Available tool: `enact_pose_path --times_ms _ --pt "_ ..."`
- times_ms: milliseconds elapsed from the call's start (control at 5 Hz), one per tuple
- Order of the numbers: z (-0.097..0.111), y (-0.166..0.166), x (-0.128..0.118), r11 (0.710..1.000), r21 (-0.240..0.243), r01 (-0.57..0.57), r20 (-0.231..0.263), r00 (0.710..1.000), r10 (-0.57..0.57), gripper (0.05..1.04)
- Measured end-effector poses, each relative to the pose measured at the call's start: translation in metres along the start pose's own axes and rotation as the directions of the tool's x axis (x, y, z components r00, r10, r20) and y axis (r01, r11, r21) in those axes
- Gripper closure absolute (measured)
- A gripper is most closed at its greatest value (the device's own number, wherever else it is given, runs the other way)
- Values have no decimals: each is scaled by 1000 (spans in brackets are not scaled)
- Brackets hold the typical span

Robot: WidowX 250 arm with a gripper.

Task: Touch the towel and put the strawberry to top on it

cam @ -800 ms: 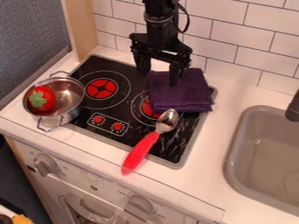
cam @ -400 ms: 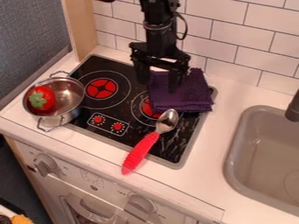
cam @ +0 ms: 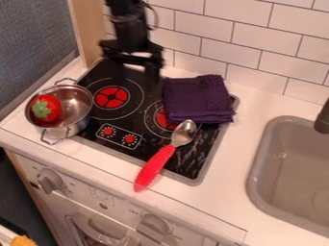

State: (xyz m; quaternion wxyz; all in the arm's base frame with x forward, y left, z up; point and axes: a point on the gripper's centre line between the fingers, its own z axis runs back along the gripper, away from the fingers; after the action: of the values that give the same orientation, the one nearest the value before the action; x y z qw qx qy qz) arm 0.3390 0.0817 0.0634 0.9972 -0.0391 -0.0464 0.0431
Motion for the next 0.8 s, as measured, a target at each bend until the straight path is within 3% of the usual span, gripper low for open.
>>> enact_pose_path --times_ms 400,800 --pt "25 53 -26 998 59 7 -11 1000 -7 84" --pt "26 93 -61 996 77 -33 -51 998 37 84"
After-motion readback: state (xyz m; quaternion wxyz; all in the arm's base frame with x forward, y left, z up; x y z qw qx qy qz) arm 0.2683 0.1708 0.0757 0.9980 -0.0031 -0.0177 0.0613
